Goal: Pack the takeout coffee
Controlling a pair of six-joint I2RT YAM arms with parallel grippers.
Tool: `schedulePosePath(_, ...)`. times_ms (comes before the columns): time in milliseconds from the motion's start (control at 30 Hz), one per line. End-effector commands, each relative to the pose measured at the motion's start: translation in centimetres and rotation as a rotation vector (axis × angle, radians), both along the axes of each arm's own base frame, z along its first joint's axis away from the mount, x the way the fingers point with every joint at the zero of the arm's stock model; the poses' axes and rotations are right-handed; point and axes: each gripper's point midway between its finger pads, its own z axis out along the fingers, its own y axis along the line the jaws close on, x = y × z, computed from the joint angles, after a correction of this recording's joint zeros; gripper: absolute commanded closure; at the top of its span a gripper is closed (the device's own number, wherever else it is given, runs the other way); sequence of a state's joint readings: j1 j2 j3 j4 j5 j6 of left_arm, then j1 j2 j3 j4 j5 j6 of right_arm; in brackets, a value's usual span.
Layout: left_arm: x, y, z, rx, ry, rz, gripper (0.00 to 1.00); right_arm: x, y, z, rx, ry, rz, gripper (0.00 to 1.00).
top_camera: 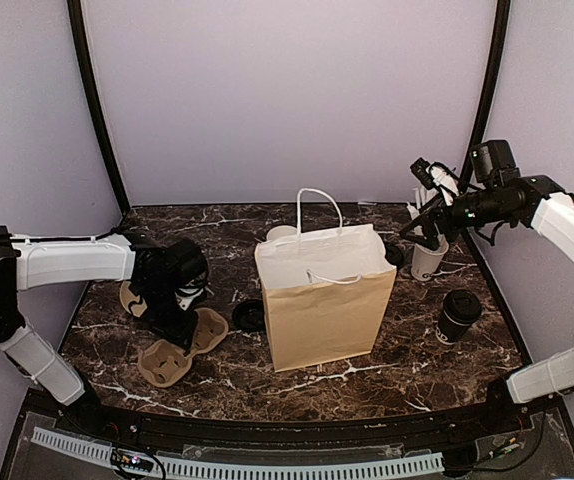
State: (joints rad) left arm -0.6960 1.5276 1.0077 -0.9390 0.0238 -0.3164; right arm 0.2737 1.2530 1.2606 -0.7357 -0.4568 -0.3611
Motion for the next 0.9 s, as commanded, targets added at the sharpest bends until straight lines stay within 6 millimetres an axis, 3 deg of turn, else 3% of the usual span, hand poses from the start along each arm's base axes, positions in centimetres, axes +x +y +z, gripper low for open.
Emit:
schedulePosePath(0,-0.72,0.45,-0.67,0.029,0.04,-0.01,0.59,0.36,0.1,1.4,0.019,-0.035,0.006,0.01)
schedulePosePath(333,-1.09,0.67,-1.06,0.042,0.06,-0.01,0.61,0.36,0.17,1.21,0.02,-0.032,0.008,0.01)
schedulePosePath(467,-1.19,1.05,-1.21,0.063,0.064,-0.003,0.57,0.3,0.13,1.14,0.021,-0.03,0.008,0.01)
schedulePosePath(867,-1.29,1.06,-0.34,0.057,0.049,0.004,0.71,0.23,0.09,1.2,0.021,-0.034,0.006,0.01)
